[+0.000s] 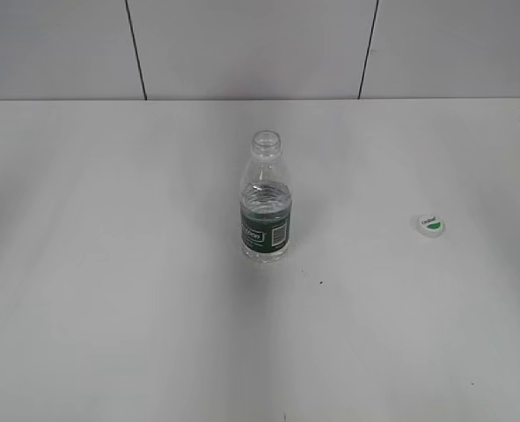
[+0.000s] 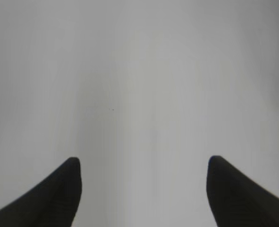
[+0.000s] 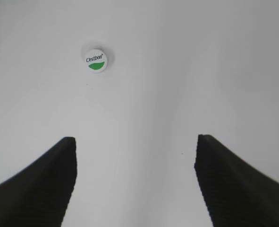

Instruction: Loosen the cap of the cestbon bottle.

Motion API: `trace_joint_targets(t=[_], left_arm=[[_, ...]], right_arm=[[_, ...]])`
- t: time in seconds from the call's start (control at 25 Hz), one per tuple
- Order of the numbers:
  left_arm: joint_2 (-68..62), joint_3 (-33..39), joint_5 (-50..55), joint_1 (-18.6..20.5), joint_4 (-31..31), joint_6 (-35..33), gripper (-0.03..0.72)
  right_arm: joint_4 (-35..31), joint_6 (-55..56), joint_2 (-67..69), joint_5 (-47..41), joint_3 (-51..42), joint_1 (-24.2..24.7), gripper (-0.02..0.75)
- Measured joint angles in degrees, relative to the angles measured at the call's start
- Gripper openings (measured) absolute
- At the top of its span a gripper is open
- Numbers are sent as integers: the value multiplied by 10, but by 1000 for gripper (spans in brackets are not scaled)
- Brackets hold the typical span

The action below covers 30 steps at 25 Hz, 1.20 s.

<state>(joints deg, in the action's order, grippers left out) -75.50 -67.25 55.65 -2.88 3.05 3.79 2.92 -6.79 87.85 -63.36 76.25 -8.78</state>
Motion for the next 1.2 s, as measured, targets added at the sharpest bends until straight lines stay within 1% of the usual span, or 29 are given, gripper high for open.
trace_joint_targets(t=[0.24, 0.64, 0.84, 1.04, 1.2], left_arm=[[53, 6, 27, 0, -1, 0, 496], [181, 65, 30, 0, 6, -2, 496], [253, 126, 22, 0, 7, -2, 496], [369, 201, 18, 0, 5, -2, 496], [461, 266, 12, 0, -10, -2, 496]], right_arm=[[1, 0, -73, -18, 0, 0, 594], [2, 0, -193, -20, -52, 0, 594], [2, 0, -244, -20, -82, 0, 594], [3, 0, -286, -19, -97, 0, 594], [3, 0, -317, -17, -113, 0, 594]])
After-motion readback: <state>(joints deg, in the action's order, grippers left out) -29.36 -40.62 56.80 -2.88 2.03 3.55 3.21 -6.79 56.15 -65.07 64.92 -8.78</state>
